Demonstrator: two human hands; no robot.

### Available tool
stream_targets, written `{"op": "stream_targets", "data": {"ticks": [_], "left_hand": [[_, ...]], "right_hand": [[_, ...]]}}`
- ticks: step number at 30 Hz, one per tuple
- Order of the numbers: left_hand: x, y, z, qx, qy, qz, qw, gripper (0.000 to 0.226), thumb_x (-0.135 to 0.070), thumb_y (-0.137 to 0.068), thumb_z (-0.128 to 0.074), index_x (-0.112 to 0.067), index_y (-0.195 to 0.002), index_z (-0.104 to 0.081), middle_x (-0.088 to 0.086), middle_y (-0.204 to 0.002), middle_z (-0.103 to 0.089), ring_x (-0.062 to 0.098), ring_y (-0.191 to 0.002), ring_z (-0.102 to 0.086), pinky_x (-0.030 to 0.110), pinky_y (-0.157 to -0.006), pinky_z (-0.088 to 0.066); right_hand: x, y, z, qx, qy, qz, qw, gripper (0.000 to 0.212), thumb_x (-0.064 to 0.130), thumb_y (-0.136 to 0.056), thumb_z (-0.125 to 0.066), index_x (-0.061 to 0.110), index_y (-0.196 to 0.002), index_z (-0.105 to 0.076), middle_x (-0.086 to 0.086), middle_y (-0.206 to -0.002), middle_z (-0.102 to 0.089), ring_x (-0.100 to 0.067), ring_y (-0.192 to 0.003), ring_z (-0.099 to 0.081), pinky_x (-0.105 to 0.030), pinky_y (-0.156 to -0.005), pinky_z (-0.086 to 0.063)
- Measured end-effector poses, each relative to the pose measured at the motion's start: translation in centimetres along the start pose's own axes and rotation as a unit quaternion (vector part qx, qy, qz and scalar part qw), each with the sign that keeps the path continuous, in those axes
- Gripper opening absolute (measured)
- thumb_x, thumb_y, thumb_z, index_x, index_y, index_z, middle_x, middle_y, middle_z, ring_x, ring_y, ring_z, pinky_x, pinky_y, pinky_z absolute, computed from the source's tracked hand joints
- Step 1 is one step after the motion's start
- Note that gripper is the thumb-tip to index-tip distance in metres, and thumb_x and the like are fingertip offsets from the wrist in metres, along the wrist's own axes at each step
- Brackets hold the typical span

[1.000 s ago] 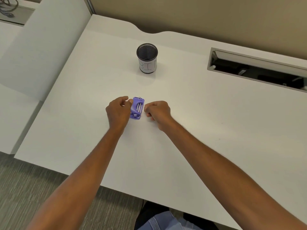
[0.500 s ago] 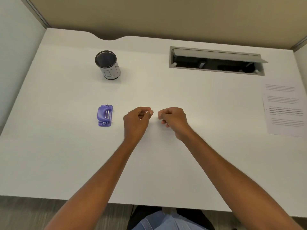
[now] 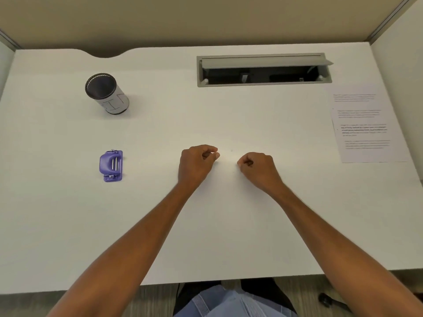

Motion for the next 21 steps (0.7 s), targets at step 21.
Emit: {"op": "stream_targets", "data": {"ticks": [21], "left_hand": [[-1.5, -3.3, -3.8, 0.044, -0.163, -0.081, 0.982, 0.023, -0.028, -0.101, -0.074, -0.024, -0.121, -0.084, -0.004, -0.112, -0.082, 0.018, -0.102, -0.075, 0.038, -0.091, -0.061]], "right_hand": [[3.4, 2.4, -3.1, 0.019, 0.429, 0.244, 0.869, 0.021, -0.013, -0.07, -0.074, 0.005, -0.075, -0.066, -0.01, -0.073, -0.064, -0.03, -0.061, -0.061, -0.031, -0.049, -0.029]]}}
Point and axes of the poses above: each hand's wrist, its own y-axis away from the middle knuckle, its own z-axis out of the back of the hand, x = y × z, the point moved 5 cm from there along -y, towards the middle knuckle
